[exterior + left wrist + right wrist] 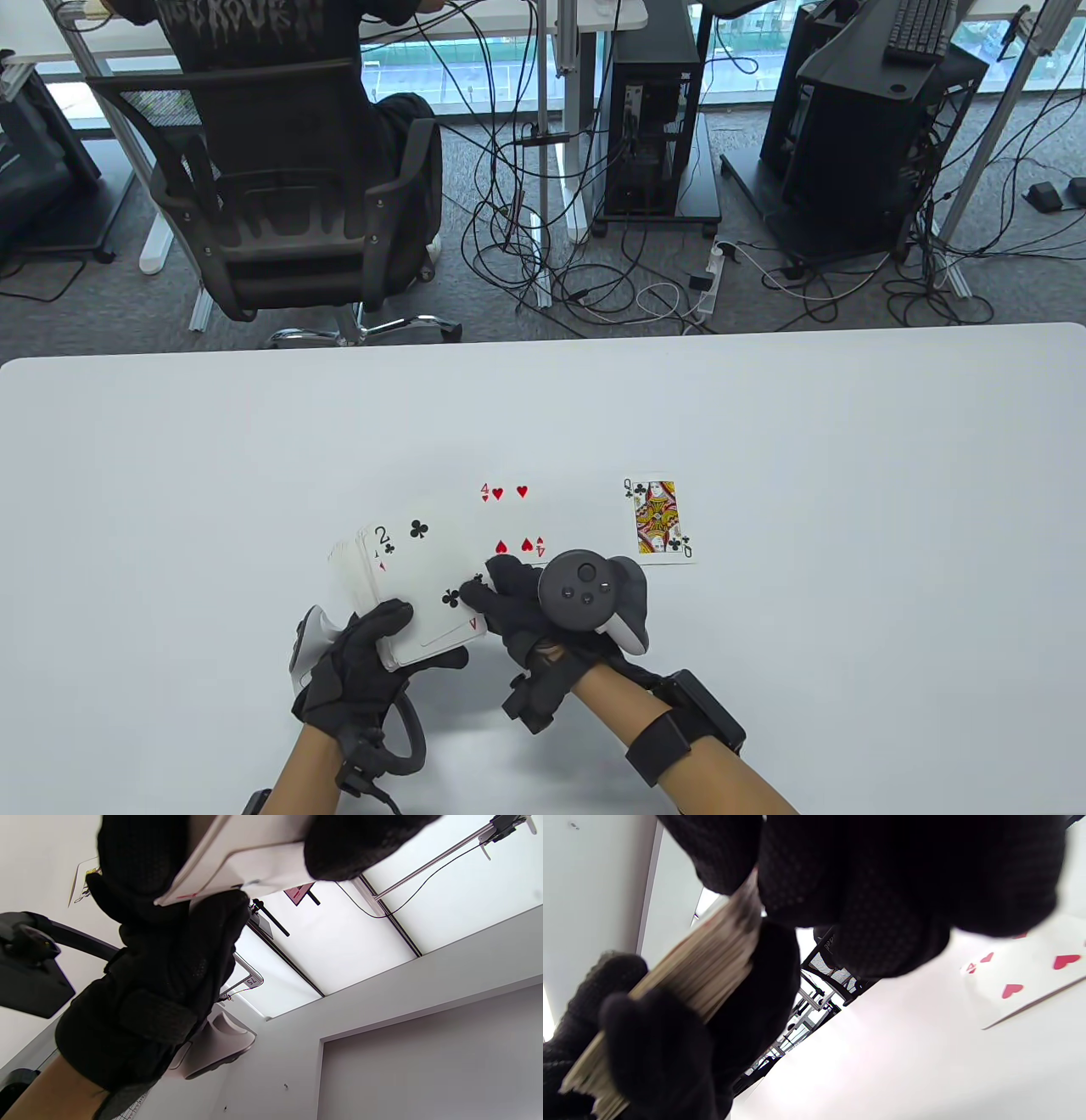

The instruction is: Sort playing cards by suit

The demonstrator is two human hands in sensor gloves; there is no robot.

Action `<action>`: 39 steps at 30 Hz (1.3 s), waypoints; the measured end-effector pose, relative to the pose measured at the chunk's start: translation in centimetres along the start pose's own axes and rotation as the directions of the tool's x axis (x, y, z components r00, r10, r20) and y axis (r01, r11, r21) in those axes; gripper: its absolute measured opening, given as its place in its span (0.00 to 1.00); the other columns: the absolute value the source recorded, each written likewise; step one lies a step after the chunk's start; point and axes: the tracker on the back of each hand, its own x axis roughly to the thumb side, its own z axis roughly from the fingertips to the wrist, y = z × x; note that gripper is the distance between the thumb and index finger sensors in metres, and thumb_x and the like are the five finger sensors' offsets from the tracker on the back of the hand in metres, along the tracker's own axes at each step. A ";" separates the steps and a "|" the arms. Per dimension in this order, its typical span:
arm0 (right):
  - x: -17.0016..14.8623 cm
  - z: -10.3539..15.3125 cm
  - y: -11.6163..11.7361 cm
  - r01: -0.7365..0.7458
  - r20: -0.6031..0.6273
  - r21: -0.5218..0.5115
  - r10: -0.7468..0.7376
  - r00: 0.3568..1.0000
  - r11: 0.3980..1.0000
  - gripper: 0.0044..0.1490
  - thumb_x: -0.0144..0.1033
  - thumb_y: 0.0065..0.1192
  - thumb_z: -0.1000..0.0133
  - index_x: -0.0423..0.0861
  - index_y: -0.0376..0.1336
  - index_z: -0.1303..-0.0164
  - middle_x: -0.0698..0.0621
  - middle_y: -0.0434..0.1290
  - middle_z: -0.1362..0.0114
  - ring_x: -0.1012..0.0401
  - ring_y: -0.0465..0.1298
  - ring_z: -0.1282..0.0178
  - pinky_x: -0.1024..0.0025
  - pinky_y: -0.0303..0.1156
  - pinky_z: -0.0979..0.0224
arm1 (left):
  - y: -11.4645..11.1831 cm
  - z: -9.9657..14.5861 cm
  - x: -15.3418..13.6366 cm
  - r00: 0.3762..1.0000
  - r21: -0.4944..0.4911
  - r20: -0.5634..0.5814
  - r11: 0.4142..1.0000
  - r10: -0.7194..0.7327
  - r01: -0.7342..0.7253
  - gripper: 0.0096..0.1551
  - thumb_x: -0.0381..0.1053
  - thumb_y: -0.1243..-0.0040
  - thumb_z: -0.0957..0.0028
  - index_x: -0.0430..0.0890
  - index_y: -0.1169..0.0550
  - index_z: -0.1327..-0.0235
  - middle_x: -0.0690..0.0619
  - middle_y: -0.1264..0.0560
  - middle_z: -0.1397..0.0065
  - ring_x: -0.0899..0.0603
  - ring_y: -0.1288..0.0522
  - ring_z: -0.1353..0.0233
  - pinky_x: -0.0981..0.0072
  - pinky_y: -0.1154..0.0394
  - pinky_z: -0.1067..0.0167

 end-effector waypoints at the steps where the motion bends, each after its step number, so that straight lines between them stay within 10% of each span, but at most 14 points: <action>1: -0.4 -0.2 -0.4 0.007 -0.016 -0.008 -0.007 1.000 1.000 0.27 0.35 0.56 0.42 0.25 0.65 0.49 0.45 0.78 0.63 0.48 0.81 0.66 0.62 0.81 0.67 | 0.0 0.0 0.0 1.000 0.001 0.003 1.000 0.008 -0.008 0.38 0.58 0.43 0.34 0.61 0.50 0.20 0.51 0.45 0.15 0.33 0.35 0.19 0.46 0.23 0.38; 8: -4.8 -2.1 -6.0 0.278 -0.136 -0.121 -0.293 0.946 0.953 0.25 0.33 0.55 0.41 0.25 0.66 0.49 0.44 0.78 0.63 0.47 0.81 0.66 0.61 0.80 0.66 | -0.1 -0.1 0.0 1.000 0.003 0.013 1.000 0.024 -0.024 0.37 0.58 0.44 0.34 0.61 0.50 0.20 0.51 0.45 0.15 0.33 0.35 0.19 0.47 0.23 0.38; 12: -8.0 -1.9 -9.5 0.020 -0.317 -0.255 -0.103 0.943 0.967 0.25 0.32 0.55 0.41 0.24 0.66 0.49 0.43 0.78 0.64 0.47 0.81 0.67 0.61 0.80 0.68 | -0.1 -0.1 0.0 1.000 0.009 0.014 1.000 0.025 -0.026 0.37 0.58 0.44 0.34 0.61 0.51 0.20 0.51 0.45 0.15 0.33 0.35 0.19 0.48 0.22 0.38; 17: -11.6 -1.1 -11.4 -0.348 -0.571 -0.061 0.253 0.781 0.935 0.25 0.32 0.56 0.41 0.23 0.67 0.51 0.44 0.78 0.66 0.48 0.81 0.70 0.62 0.80 0.70 | -0.1 -0.1 0.1 0.999 0.007 0.017 0.999 0.033 -0.033 0.37 0.59 0.44 0.33 0.61 0.51 0.20 0.51 0.45 0.15 0.33 0.35 0.19 0.48 0.22 0.38; 23: -14.1 -0.4 -11.1 -0.455 -0.690 0.094 0.387 0.612 0.886 0.26 0.33 0.57 0.42 0.23 0.68 0.52 0.44 0.78 0.67 0.48 0.81 0.72 0.62 0.79 0.72 | 0.0 0.0 0.1 0.999 0.012 0.017 1.000 0.028 -0.028 0.37 0.59 0.44 0.33 0.61 0.51 0.20 0.51 0.45 0.15 0.33 0.35 0.19 0.48 0.22 0.38; 39: -15.2 -1.3 -7.9 -0.649 -0.601 0.475 0.758 0.253 0.593 0.32 0.36 0.56 0.41 0.19 0.66 0.52 0.44 0.78 0.68 0.49 0.80 0.70 0.62 0.79 0.70 | 0.1 0.0 0.1 1.000 0.021 0.014 1.000 0.017 -0.017 0.37 0.59 0.45 0.33 0.61 0.51 0.20 0.51 0.45 0.15 0.34 0.35 0.19 0.48 0.22 0.38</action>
